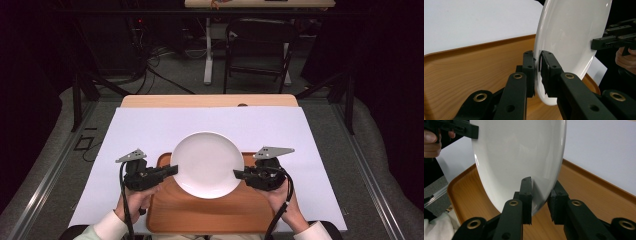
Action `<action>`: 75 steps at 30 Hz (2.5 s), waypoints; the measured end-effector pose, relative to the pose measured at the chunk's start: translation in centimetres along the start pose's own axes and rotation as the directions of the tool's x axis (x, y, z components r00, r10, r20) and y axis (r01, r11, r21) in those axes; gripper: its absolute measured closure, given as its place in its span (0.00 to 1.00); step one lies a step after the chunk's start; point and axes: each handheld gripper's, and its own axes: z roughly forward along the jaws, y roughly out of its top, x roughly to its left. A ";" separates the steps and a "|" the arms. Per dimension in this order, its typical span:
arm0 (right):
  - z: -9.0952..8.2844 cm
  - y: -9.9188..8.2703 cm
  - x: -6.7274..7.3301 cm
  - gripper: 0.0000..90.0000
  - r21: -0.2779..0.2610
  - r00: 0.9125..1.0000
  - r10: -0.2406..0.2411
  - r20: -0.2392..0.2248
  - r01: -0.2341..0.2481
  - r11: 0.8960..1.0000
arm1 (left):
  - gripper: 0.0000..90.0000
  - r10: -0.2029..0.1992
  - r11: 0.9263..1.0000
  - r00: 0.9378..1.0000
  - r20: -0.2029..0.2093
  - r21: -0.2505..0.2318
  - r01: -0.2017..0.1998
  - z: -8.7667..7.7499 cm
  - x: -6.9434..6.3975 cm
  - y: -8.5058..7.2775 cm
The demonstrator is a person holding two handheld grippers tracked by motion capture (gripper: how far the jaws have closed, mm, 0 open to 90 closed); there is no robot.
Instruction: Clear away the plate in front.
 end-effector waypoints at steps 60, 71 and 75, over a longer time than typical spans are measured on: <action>1.7 -2.2 1.4 0.83 0.137 0.999 0.042 -0.029 -0.038 0.990 | 0.90 -0.133 0.975 0.991 -0.010 0.176 0.133 -0.1 0.8 -3.0; 2.5 -3.2 0.9 0.82 0.218 0.998 0.056 -0.002 -0.055 0.974 | 0.90 -0.123 0.963 0.992 -0.026 0.240 0.125 0.9 0.8 -3.6; 3.1 -3.3 0.4 0.80 0.243 0.997 0.079 -0.007 -0.075 0.967 | 0.90 -0.120 0.961 0.992 -0.038 0.246 0.126 1.4 1.0 -3.7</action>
